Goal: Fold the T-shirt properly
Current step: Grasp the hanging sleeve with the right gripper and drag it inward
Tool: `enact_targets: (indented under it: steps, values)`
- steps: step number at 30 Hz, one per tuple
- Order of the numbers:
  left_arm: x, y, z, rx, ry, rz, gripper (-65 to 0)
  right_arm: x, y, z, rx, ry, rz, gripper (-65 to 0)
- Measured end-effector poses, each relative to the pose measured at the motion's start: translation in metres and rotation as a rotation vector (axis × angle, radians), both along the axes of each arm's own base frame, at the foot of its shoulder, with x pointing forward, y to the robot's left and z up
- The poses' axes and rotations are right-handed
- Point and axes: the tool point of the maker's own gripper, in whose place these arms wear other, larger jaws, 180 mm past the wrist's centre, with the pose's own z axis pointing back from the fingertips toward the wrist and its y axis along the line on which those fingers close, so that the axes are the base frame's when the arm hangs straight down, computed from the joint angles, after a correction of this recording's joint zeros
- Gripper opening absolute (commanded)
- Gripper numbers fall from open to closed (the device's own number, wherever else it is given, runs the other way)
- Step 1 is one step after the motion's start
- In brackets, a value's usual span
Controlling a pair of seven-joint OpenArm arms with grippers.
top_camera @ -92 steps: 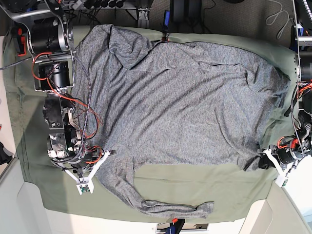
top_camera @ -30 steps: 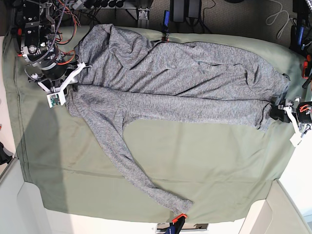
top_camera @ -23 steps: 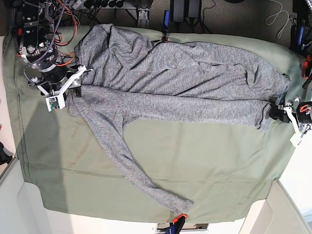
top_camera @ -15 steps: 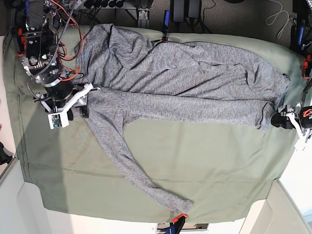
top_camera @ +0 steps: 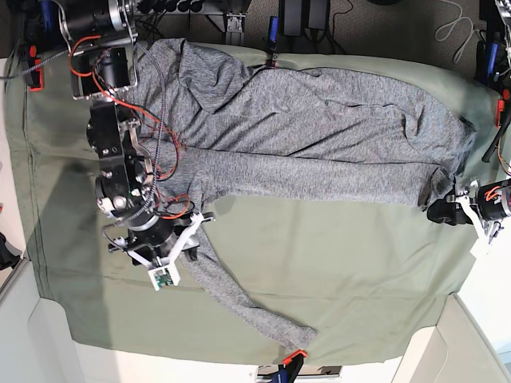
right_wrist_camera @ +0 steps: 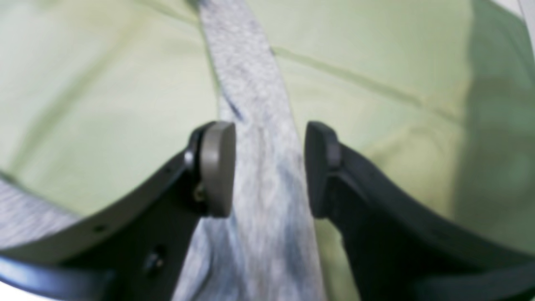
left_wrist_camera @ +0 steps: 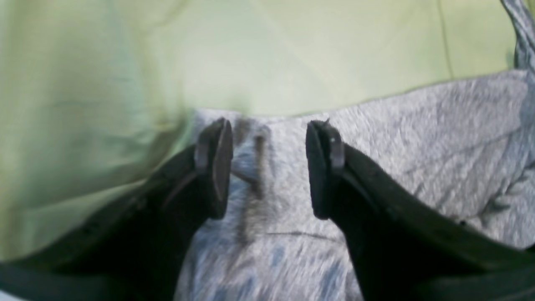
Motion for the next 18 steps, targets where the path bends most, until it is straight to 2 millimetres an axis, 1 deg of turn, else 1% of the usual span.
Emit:
enact_targets:
  steps: [1, 3, 5, 7, 9, 11, 14, 18]
  values:
    - [0.000, -0.002, -0.002, 0.000, 0.003, -0.004, -33.6, 0.007, 0.000, -0.005, -0.037, 0.008, -0.003, -31.5]
    - [0.000, -0.005, -0.005, -0.002, 0.006, -0.006, -33.6, 0.019, -0.009, -0.019, -0.114, 0.035, -0.036, -28.4]
    - [-0.001, -0.004, -0.004, 0.001, 0.007, -0.006, -33.6, 0.026, -0.010, -0.030, -0.134, 0.066, -0.033, -27.4]
    - [-0.001, -0.003, -0.004, 0.002, 0.008, -0.005, -33.6, 0.028, -0.012, -0.042, -0.140, 0.105, -0.029, -27.4]
    - [0.000, -0.004, -0.004, -0.001, 0.007, -0.006, -33.6, 0.024, -0.007, -0.054, -0.156, 0.142, 0.011, -27.4]
    - [-0.001, -0.004, -0.004, 0.000, 0.008, -0.006, -33.6, 0.021, -0.004, -0.060, -0.166, 0.152, 0.026, -27.4]
    - [-0.001, -0.003, -0.004, 0.002, 0.008, -0.006, -33.6, 0.020, 0.002, -0.061, -0.124, 0.161, 0.026, -27.4]
    - [-0.001, -0.003, -0.004, 0.001, 0.008, -0.006, -33.6, 0.020, 0.002, -0.061, -0.118, 0.162, 0.025, -27.4]
